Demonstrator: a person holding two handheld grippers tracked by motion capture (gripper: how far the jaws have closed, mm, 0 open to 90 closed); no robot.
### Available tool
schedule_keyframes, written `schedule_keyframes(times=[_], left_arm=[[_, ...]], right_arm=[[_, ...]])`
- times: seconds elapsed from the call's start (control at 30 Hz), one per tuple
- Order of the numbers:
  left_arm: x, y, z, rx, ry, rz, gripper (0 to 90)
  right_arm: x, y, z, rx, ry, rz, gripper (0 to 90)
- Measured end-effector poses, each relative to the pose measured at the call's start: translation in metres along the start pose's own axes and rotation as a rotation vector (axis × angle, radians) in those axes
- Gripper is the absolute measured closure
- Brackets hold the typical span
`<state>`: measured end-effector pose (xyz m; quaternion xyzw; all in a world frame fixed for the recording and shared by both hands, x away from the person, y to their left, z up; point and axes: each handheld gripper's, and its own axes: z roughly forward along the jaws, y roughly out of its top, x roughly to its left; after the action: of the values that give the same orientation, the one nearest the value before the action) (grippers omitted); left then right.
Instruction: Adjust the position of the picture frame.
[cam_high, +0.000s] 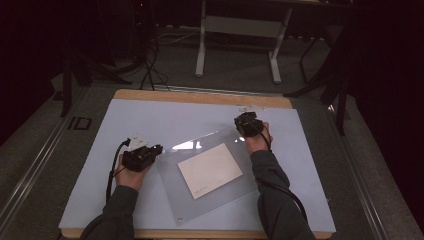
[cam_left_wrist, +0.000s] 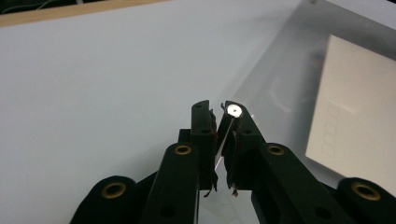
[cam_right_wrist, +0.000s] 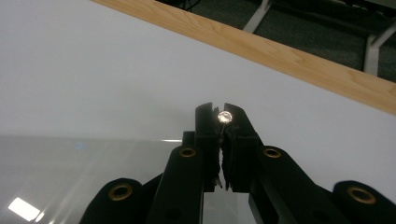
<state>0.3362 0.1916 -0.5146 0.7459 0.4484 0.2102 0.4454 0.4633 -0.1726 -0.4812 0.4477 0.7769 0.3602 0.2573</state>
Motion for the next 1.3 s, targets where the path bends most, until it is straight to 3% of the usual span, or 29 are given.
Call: schedule_keyframes(times=[0.37,0.77,1.3], left_arm=[[0.012,0.018,0.024,-0.001,0.037,-0.028,83.5],[0.019,0.03,0.052,0.047,0.048,-0.04,83.8],[0.021,0.03,0.068,0.071,0.041,-0.045,84.1]], right_arm=[[-0.011,-0.016,-0.021,-0.016,0.002,-0.005,85.6],[-0.018,-0.046,-0.032,-0.016,0.016,0.02,85.6],[-0.024,-0.062,-0.032,-0.013,0.032,0.044,85.5]])
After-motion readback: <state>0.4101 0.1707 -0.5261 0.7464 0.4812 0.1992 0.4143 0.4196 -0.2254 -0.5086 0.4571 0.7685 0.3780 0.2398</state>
